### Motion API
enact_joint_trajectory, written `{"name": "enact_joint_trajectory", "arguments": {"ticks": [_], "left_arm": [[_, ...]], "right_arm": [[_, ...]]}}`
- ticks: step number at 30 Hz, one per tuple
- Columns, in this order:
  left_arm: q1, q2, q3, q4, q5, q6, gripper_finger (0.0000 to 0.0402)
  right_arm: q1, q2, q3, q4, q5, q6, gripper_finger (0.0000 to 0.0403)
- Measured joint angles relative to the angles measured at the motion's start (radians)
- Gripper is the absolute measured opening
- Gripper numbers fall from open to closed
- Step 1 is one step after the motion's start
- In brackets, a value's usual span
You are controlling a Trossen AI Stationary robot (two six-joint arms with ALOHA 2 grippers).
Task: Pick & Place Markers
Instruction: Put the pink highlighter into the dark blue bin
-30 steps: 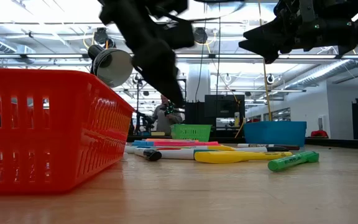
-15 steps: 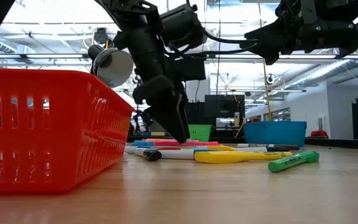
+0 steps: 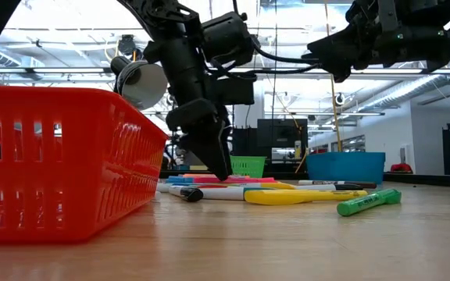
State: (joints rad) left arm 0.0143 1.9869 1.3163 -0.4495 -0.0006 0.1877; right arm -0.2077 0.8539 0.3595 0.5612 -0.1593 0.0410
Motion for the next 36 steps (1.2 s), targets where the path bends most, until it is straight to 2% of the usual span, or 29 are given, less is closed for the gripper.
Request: {"name": "enact_joint_trajectory", "arguments": {"ticks": [8,20,30,36], "left_arm": [[0.025,0.0,0.0,-0.024,0.0,-0.01,0.0255],[0.005,0.0,0.0,-0.023,0.0,-0.005,0.0251],[-0.003,0.0,0.0,-0.025,-0.006,-0.014,0.0158],[-0.004,-0.006,0.0,-0.027,-0.035,-0.016,0.013]], "right_arm": [[0.0,0.0,0.0,-0.004,0.0,0.0,0.0171],[0.0,0.0,0.0,-0.005,0.0,0.0,0.0169],[0.0,0.0,0.0,-0.004,0.0,0.0,0.0167],[0.0,0.0,-0.001,-0.005,0.0,0.0,0.0167]]}}
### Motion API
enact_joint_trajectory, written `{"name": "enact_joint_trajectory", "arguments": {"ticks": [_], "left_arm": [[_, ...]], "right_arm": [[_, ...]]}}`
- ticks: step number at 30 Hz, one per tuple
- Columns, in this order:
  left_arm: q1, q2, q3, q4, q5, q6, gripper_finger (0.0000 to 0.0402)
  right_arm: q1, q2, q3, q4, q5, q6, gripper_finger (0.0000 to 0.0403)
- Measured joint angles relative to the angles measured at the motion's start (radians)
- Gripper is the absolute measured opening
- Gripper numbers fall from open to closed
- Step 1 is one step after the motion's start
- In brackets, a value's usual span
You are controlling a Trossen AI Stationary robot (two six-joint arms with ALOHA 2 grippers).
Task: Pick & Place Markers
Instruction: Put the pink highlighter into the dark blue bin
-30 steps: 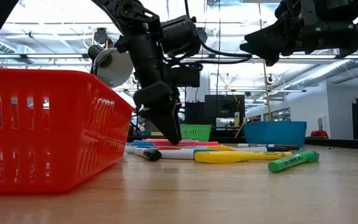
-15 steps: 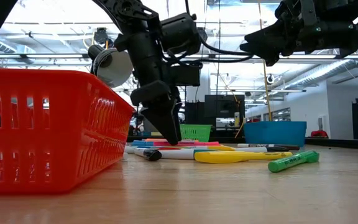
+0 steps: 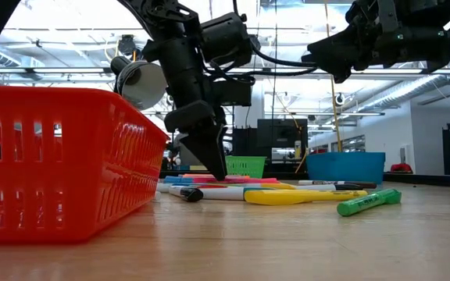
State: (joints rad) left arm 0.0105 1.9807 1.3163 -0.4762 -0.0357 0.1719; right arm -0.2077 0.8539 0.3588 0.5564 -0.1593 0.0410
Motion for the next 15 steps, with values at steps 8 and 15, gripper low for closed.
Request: {"name": "enact_joint_trajectory", "arguments": {"ticks": [8,15], "left_arm": [[-0.004,-0.04,-0.001,0.005,-0.001,-0.009,0.0127],[-0.03,-0.051,-0.002,0.007,0.0,-0.011,0.0127]], "right_arm": [[0.0,0.0,0.0,-0.001,0.0,0.0,0.0165],[0.0,0.0,0.0,-0.004,0.0,0.0,0.0163]]}}
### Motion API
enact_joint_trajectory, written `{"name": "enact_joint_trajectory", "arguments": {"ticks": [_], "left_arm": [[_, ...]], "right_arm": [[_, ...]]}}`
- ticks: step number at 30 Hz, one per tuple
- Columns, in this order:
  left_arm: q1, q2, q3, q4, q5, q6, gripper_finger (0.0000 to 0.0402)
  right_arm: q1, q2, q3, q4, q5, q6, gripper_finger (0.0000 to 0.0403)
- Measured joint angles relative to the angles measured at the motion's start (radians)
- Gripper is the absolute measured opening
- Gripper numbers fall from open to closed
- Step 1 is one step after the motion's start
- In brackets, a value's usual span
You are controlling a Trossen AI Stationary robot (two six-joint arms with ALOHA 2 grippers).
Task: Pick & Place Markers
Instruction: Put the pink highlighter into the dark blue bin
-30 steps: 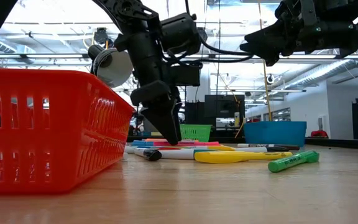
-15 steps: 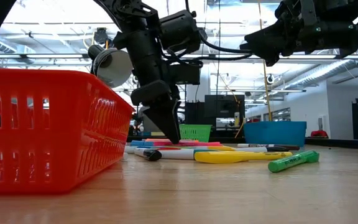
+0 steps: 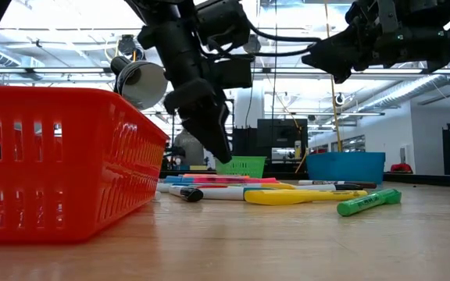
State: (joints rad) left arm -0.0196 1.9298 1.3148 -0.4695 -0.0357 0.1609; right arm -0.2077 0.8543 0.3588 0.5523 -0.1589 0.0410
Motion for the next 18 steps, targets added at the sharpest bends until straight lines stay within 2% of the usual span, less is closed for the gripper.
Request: {"name": "enact_joint_trajectory", "arguments": {"ticks": [9,18], "left_arm": [[-0.006,0.022,0.0,0.014,-0.012,0.016,0.0127],[0.037,0.031,0.001,0.031,-0.019,0.029,0.0127]], "right_arm": [[0.0,0.0,0.0,-0.002,0.0,0.0,0.0166],[0.0,0.0,0.0,-0.003,0.0,0.0,0.0166]]}}
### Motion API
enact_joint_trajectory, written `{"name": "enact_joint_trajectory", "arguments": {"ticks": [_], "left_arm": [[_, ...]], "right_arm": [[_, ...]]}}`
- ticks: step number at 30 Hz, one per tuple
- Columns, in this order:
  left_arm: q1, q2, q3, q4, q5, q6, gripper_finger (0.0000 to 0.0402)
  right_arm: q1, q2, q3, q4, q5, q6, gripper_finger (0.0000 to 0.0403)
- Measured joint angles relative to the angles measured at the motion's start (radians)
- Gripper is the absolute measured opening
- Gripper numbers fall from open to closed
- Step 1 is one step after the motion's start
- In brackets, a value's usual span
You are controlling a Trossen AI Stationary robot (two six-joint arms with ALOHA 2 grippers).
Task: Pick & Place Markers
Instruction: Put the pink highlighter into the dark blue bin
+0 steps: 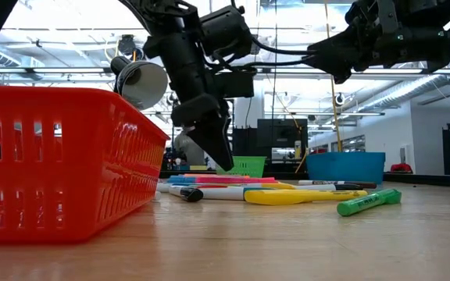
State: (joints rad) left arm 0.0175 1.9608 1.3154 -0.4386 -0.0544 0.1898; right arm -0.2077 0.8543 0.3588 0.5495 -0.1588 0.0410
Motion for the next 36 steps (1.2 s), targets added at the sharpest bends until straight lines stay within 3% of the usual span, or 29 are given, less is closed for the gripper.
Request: {"name": "enact_joint_trajectory", "arguments": {"ticks": [21,36], "left_arm": [[0.01,0.034,-0.001,0.031,0.063,0.018,0.0127],[0.01,0.03,-0.099,0.12,0.058,-0.008,0.0127]], "right_arm": [[0.0,0.0,0.0,0.0,0.0,0.0,0.0167],[0.0,0.0,0.0,0.0,0.0,0.0,0.0167]]}}
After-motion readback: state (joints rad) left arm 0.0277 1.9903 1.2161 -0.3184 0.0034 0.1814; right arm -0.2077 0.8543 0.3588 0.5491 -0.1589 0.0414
